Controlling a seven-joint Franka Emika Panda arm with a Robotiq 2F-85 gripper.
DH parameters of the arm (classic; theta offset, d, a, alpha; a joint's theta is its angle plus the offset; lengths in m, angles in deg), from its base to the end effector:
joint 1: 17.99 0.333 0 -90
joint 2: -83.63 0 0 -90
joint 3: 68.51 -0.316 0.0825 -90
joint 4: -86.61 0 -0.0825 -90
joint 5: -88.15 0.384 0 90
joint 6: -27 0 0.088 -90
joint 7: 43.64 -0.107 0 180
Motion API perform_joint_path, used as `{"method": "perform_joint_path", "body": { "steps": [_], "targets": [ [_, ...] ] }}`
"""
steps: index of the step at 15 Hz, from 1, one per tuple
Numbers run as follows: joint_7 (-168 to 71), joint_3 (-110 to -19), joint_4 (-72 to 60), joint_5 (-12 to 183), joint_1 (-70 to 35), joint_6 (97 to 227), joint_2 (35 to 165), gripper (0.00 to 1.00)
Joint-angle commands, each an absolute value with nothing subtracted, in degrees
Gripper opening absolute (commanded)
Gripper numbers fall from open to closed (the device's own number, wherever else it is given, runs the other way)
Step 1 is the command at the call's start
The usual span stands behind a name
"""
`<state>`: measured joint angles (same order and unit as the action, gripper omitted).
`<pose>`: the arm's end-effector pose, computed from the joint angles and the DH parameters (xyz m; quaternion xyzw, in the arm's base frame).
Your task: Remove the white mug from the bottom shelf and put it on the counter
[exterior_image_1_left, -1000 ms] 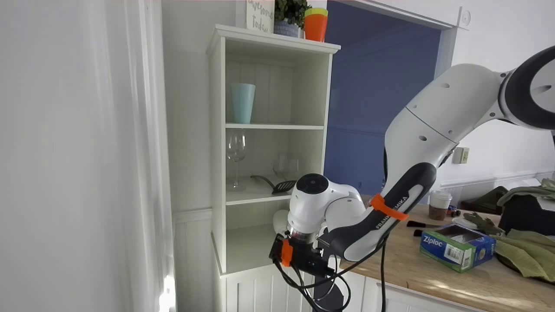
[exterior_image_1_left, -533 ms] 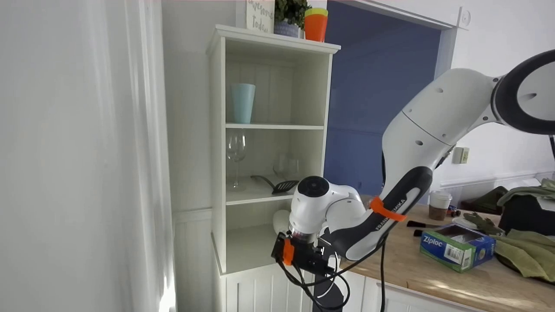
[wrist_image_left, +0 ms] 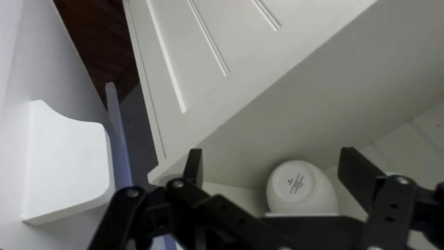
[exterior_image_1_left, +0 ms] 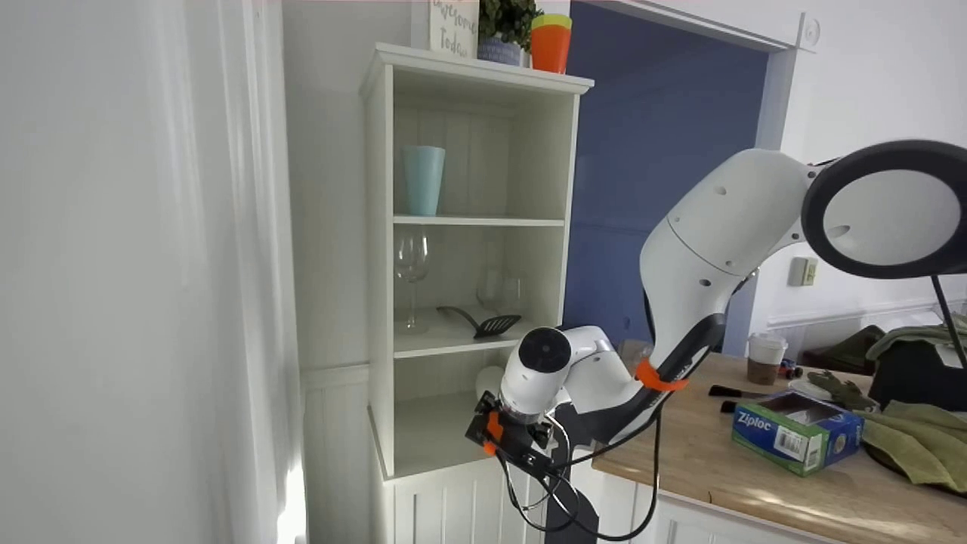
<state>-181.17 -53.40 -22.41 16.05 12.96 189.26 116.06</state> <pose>0.5953 0.2297 0.2200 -0.8438 0.4015 -0.3535 0.0421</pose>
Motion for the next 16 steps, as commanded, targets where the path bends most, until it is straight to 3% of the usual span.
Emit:
{"method": "perform_joint_path", "body": {
  "steps": [1,7,12,16],
  "targets": [
    [-192.4,-48.7,-17.7,7.4,16.6,187.8,119.1,1.0],
    [-205.8,-45.1,-14.1,-3.0,18.0,186.0,122.8,1.0],
    [-199.3,-44.9,-5.4,1.9,16.4,185.5,126.7,1.0],
    [-204.8,-43.8,-6.2,-1.6,16.6,185.2,128.3,1.0]
  ]
}}
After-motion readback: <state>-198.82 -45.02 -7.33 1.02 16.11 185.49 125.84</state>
